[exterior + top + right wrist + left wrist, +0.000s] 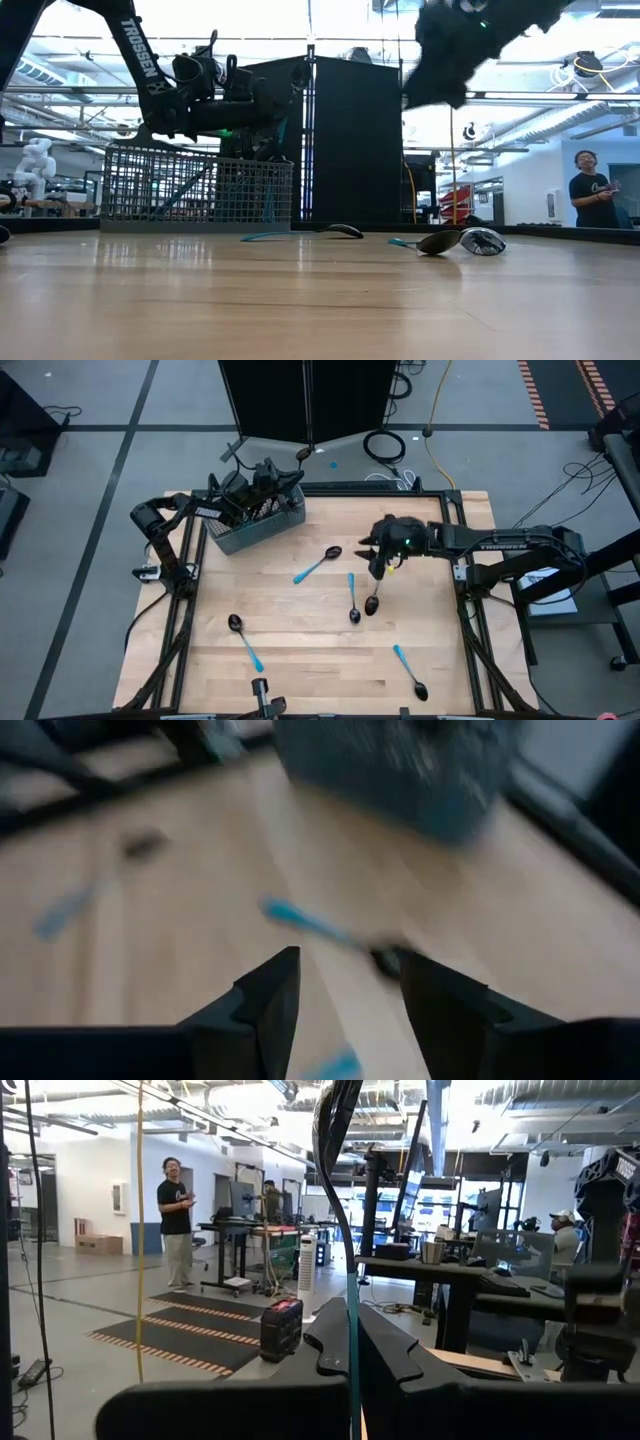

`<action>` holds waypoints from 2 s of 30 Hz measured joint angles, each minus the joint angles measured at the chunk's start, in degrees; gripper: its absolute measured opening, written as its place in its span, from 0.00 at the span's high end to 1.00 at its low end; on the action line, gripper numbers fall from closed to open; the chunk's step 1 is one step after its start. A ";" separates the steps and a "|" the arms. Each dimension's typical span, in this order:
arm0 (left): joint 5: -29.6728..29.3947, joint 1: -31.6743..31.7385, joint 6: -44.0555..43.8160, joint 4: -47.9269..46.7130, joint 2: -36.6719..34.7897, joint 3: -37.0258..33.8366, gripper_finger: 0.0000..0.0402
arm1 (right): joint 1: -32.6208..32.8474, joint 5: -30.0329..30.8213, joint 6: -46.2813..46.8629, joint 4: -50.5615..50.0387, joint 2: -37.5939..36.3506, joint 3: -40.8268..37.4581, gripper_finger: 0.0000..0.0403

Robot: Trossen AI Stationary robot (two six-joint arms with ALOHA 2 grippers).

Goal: Sort silverware
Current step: Put the blue spoon in the silverware rack

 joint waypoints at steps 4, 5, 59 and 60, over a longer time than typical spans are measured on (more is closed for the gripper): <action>0.00 0.00 0.00 0.01 -0.01 0.04 1.00 | -4.31 -6.89 -5.60 10.23 0.00 0.00 0.59; 0.00 0.00 -0.04 0.03 -0.01 0.04 1.00 | -5.69 -8.28 -7.04 12.17 0.00 0.00 0.59; 5.20 -2.86 -0.38 5.08 -0.08 0.22 1.00 | -29.15 -43.29 -14.22 56.16 38.93 30.49 0.59; 5.63 -2.87 -0.43 5.02 -0.09 0.22 1.00 | -28.88 -43.08 -14.66 56.20 38.93 30.49 0.59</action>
